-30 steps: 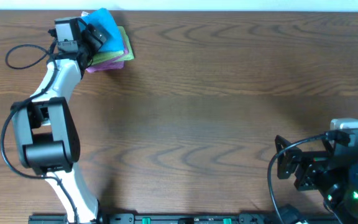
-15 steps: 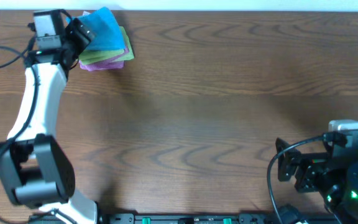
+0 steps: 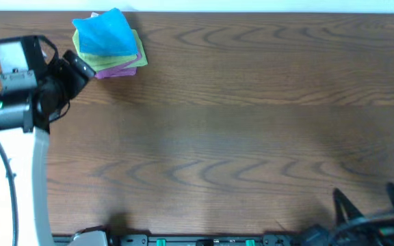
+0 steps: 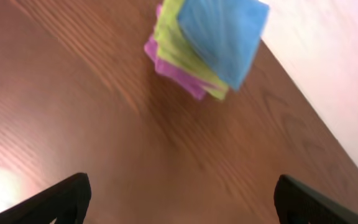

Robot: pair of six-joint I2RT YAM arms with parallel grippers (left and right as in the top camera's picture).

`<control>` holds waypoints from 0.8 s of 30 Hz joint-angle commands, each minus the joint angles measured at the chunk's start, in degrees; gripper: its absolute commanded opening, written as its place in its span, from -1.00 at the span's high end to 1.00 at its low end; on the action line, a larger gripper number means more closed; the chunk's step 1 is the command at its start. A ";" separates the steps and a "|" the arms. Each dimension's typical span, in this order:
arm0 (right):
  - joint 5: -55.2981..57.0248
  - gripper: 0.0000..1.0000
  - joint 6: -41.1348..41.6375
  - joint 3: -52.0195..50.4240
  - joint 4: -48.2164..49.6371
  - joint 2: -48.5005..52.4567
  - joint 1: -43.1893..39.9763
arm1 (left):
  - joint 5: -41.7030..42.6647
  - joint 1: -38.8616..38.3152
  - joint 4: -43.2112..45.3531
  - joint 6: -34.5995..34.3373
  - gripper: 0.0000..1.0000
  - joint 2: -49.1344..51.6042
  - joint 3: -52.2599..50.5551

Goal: Fold the cloth
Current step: 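Release the blue towel on the stack and lift the left gripper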

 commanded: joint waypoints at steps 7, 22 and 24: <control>4.61 -0.99 1.86 -0.02 -0.31 -1.33 -0.46 | 12.57 -0.85 -2.16 1.79 -0.91 -7.10 0.81; 4.61 -0.99 1.88 0.00 -0.31 -1.33 -0.46 | 17.27 -0.85 -2.80 1.81 -0.91 -7.32 0.81; 4.61 -0.99 1.88 0.00 -0.31 -1.33 -0.46 | 15.30 -0.81 -5.84 5.44 -0.91 -7.32 0.81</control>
